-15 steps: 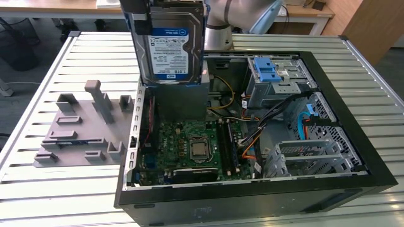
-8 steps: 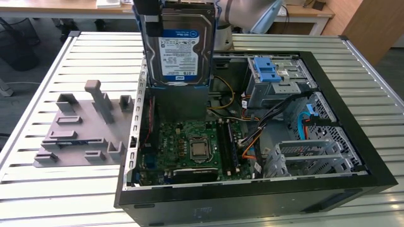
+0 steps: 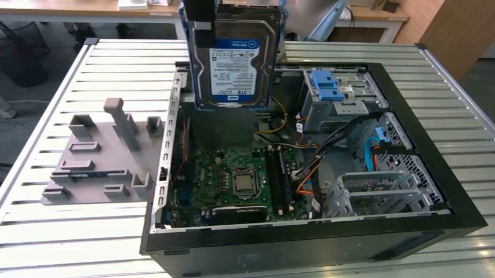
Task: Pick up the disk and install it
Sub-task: 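Pick up the disk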
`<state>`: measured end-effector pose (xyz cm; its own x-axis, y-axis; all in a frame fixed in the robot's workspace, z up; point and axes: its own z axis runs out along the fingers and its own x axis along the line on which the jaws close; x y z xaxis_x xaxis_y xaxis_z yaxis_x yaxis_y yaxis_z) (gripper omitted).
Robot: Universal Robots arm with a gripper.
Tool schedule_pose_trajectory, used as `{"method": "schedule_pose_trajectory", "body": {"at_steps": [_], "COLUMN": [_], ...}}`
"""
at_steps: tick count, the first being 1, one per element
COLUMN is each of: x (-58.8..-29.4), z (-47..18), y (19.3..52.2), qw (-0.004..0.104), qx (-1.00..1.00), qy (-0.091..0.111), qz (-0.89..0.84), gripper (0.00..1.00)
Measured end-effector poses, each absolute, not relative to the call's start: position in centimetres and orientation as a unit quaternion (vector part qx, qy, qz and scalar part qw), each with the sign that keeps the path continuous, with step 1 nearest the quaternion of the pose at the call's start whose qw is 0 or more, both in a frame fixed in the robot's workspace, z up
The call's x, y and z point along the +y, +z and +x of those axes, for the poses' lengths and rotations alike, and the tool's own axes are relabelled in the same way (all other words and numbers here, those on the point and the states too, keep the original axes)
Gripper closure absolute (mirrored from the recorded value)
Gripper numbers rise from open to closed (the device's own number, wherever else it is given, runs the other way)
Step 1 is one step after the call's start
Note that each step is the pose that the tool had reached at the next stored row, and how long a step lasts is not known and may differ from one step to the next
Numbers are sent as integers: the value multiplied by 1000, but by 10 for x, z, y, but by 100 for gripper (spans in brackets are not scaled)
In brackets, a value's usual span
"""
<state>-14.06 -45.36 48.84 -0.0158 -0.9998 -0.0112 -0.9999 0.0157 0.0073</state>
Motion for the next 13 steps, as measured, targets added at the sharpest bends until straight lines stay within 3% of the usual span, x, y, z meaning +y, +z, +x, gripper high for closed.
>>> {"method": "schedule_pose_trajectory", "body": {"at_steps": [13], "x": [-461], "z": [-113], "y": [488], "qw": [1], "qx": [713], "qy": [7], "qz": [-701], "gripper": [64]}}
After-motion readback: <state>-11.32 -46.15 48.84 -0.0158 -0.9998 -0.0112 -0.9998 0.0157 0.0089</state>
